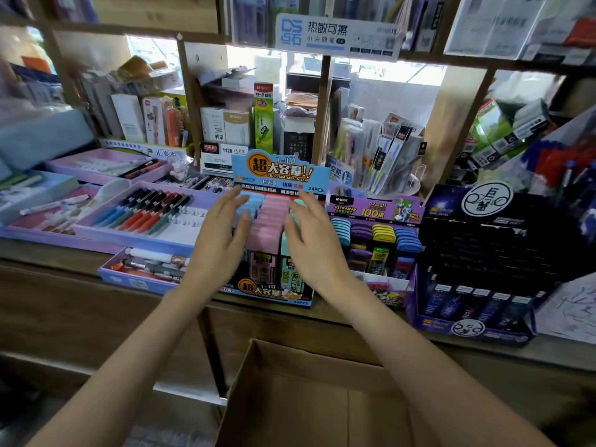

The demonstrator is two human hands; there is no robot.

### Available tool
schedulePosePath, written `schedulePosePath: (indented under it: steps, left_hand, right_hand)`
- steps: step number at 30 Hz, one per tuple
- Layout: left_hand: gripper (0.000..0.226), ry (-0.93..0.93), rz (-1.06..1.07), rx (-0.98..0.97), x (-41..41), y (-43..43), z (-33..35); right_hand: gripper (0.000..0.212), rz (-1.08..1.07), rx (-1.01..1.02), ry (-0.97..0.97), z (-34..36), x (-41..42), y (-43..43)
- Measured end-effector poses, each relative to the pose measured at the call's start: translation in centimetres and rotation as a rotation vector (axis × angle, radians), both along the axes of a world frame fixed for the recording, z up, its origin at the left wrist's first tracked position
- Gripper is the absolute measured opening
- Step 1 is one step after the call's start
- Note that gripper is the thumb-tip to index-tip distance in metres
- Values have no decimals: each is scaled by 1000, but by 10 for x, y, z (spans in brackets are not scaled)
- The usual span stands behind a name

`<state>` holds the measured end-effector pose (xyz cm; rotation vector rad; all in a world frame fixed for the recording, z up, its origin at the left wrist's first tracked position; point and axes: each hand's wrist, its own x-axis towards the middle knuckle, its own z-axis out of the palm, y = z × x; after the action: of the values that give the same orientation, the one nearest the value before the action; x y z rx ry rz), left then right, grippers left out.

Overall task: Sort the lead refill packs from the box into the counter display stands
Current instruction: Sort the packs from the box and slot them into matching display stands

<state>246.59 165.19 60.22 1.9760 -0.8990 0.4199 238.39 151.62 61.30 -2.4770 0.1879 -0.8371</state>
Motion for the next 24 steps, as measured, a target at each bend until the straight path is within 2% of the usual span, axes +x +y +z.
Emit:
schedulePosePath:
  steps: [3, 5, 7, 10, 13, 15, 19, 21, 24]
  left_hand:
    - [39, -225, -28, 161, -21, 11, -17]
    - [41, -225, -40, 225, -25, 14, -22]
    - [40, -162, -49, 228, -28, 12, -19]
    - [37, -159, -2, 217, -32, 6, -14]
    - [32, -235, 23, 189, -42, 5, -12]
    - [28, -313, -5, 177, -54, 2, -12]
    - [26, -372, -224, 320, -83, -23, -23]
    - [23, -338, -291, 364, -93, -39, -34]
    - [36, -277, -294, 428, -102, -60, -52]
  right_hand:
    - [45, 31, -361, 74, -3, -10, -5]
    - [46, 24, -466, 174, -5, -13, -8]
    - [46, 42, -493, 226, -3, -14, -8]
    - [47, 116, -416, 202, 11, -24, -12]
    - [44, 88, -317, 98, 22, -54, -36]
    - [35, 8, -277, 64, 25, -80, -61]
    - [34, -70, -274, 281, 26, -101, -100]
    - [38, -55, -327, 332, 25, -96, -103]
    - [37, -30, -552, 383, 19, -84, -101]
